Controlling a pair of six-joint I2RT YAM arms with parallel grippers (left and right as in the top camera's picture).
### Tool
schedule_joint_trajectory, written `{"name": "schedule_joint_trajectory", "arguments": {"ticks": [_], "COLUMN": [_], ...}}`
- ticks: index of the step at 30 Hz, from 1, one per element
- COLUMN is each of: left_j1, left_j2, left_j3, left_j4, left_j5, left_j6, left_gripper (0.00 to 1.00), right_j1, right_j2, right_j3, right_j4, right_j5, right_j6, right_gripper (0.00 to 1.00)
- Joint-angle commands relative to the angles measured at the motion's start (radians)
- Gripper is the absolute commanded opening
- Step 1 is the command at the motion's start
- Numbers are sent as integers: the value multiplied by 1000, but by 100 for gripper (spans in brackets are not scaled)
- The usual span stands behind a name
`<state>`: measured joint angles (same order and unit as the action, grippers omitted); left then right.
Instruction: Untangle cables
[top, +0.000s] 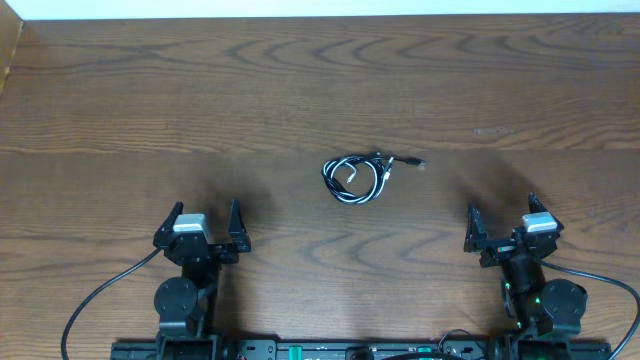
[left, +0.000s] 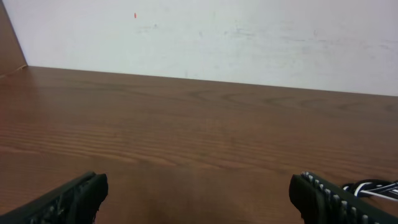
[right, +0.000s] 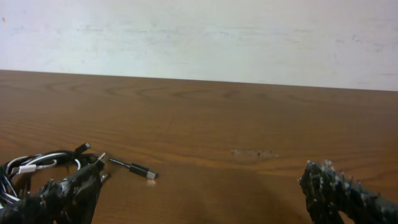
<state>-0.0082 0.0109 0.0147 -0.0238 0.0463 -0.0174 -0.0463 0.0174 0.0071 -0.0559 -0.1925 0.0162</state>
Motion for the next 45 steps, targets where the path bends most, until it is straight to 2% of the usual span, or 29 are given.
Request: {"name": "schedule_joint_trajectory", "arguments": {"ticks": [1, 35, 38, 45], "left_j1": [5, 5, 5, 5], "left_j2": [-6, -6, -6, -5], "left_j3": [-11, -11, -11, 1], "left_j4": [-47, -47, -39, -24], "left_j5": [-21, -21, -65, -61], "left_j6": [21, 21, 21, 21], "left_gripper": [98, 98, 98, 98], "right_j1": [9, 9, 9, 9], "right_j2": [-4, -4, -4, -3], "right_j3": [-2, -2, -2, 0], "right_j4": [-4, -4, -5, -5], "right_j5": [0, 3, 6, -8], "right_j6": [13, 12, -26, -32], "right_gripper": [99, 99, 99, 99]}}
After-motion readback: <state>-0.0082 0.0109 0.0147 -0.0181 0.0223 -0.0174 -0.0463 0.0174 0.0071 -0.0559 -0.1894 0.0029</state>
